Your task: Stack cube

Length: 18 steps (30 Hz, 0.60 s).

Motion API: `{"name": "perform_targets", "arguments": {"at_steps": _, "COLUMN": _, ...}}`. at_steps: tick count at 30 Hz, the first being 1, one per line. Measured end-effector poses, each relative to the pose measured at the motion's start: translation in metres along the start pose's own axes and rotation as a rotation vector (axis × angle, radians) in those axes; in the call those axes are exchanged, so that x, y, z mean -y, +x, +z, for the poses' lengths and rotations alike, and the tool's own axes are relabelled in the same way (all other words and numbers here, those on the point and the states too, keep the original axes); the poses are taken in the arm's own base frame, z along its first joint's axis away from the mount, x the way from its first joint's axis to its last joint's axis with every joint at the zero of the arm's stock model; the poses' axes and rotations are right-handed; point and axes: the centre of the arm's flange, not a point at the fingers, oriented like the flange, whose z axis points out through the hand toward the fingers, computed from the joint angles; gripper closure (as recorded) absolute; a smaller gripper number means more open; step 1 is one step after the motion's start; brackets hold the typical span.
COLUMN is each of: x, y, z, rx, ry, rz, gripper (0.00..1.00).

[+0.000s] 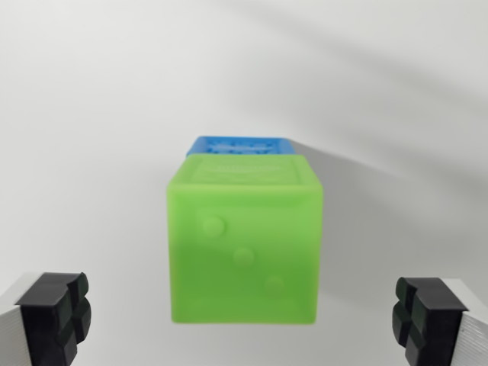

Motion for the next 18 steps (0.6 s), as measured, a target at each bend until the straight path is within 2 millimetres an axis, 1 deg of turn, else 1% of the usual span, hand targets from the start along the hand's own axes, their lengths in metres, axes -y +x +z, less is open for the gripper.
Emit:
{"name": "perform_targets", "arguments": {"at_steps": 8, "x": 0.0, "y": -0.001, "z": -0.031, "rx": 0.001, "ry": 0.001, "rz": 0.001, "gripper": 0.0}}
{"name": "perform_targets", "arguments": {"at_steps": 18, "x": -0.001, "y": -0.001, "z": -0.075, "rx": -0.001, "ry": 0.004, "rz": 0.003, "gripper": 0.0}}
